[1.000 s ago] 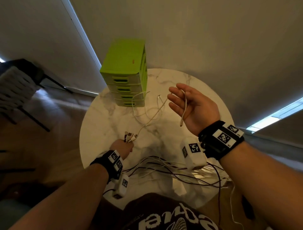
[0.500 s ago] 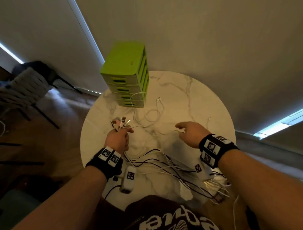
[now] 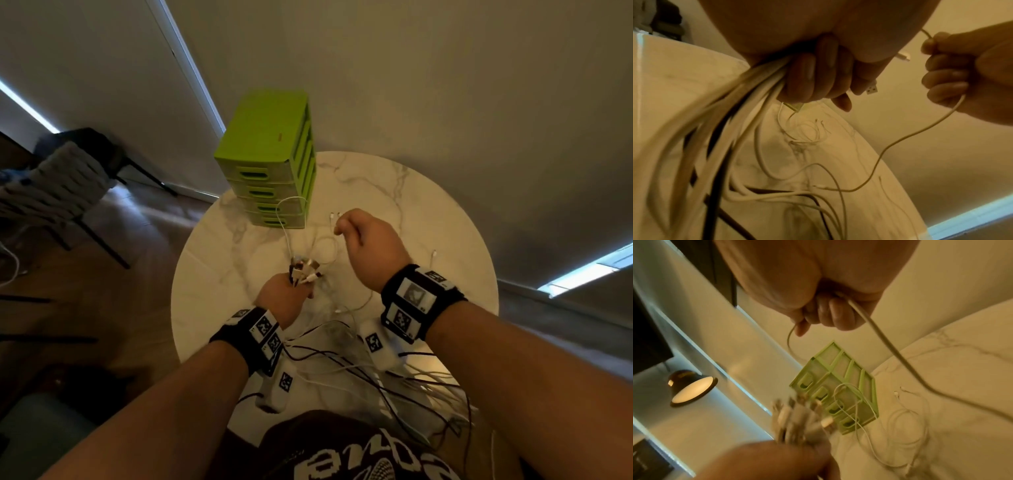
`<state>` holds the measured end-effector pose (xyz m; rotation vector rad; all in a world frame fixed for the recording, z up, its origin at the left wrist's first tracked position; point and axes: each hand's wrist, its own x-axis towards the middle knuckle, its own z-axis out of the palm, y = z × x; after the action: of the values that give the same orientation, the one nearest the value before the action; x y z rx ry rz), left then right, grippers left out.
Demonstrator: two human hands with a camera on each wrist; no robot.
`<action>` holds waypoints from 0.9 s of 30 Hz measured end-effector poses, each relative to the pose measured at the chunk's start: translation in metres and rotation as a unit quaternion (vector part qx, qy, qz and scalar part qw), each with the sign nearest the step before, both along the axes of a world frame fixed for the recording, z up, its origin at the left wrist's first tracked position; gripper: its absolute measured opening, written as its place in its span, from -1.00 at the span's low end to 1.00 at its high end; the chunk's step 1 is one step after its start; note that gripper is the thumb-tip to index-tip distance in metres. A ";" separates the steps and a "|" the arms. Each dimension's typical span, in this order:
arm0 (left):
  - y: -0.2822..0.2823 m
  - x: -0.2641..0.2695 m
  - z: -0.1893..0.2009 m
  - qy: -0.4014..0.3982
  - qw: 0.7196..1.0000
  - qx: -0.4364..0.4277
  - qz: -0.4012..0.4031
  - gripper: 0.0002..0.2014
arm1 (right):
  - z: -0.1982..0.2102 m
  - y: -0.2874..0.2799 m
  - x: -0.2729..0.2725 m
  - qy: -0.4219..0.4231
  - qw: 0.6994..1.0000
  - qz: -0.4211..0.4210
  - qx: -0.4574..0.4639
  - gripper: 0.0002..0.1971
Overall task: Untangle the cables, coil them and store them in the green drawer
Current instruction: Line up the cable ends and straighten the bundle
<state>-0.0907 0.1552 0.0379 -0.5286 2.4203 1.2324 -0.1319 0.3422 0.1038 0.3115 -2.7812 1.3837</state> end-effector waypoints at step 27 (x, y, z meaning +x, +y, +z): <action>0.009 0.011 0.037 0.046 0.922 0.353 0.151 -0.66 | -0.049 0.037 0.020 -0.218 0.914 0.209 0.271 -0.71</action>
<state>-0.0794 0.1645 0.0754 -0.6288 1.7930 2.1580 -0.1122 0.3795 0.0545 0.7225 -3.6157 0.7414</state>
